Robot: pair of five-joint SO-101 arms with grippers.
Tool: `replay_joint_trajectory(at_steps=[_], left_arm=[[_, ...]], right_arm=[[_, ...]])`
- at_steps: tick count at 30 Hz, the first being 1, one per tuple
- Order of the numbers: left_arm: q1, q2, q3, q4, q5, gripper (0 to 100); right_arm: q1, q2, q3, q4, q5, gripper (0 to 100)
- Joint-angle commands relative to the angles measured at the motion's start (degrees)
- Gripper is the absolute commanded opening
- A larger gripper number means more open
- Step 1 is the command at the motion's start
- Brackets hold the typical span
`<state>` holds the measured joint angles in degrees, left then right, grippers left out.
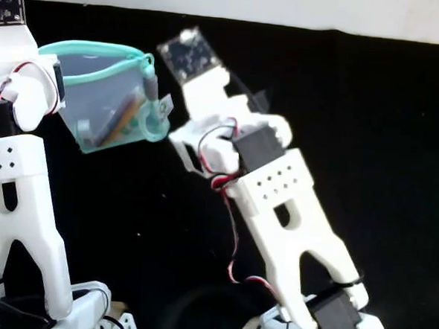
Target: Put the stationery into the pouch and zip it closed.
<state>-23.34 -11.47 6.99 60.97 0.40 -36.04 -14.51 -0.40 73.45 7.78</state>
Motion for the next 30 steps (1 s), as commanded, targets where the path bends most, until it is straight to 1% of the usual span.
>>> replay_joint_trajectory(at_steps=[1, 4, 8, 14, 17, 18, 20, 27, 30], left_arm=[[0.9, 4.2, 3.1, 0.3, -0.4, 1], [1.9, 4.2, 3.2, 0.3, -0.4, 1], [1.9, 4.2, 3.2, 0.3, -0.4, 1], [1.9, 4.2, 3.2, 0.3, -0.4, 1], [1.9, 4.2, 3.2, 0.3, -0.4, 1], [1.9, 4.2, 3.2, 0.3, -0.4, 1], [1.9, 4.2, 3.2, 0.3, -0.4, 1], [1.9, 4.2, 3.2, 0.3, -0.4, 1], [1.9, 4.2, 3.2, 0.3, -0.4, 1]], right_arm=[[-0.3, -4.0, 8.0, -9.4, 4.7, 52.3], [-0.4, -4.1, 11.3, -14.9, 5.7, 52.3], [-1.5, -3.9, 13.2, -19.6, 5.8, 52.3], [-2.7, -3.6, 17.1, -20.1, 6.0, 52.3], [-2.9, -2.3, 18.0, -20.6, 9.1, 52.3], [-3.4, -1.7, 18.3, -22.3, 10.0, 52.3], [-3.6, -0.9, 21.1, -28.4, 10.4, 52.3], [-4.6, 0.0, 37.2, -62.5, 10.4, 52.3], [-4.7, 0.0, 43.7, -73.0, 10.4, 52.3]])
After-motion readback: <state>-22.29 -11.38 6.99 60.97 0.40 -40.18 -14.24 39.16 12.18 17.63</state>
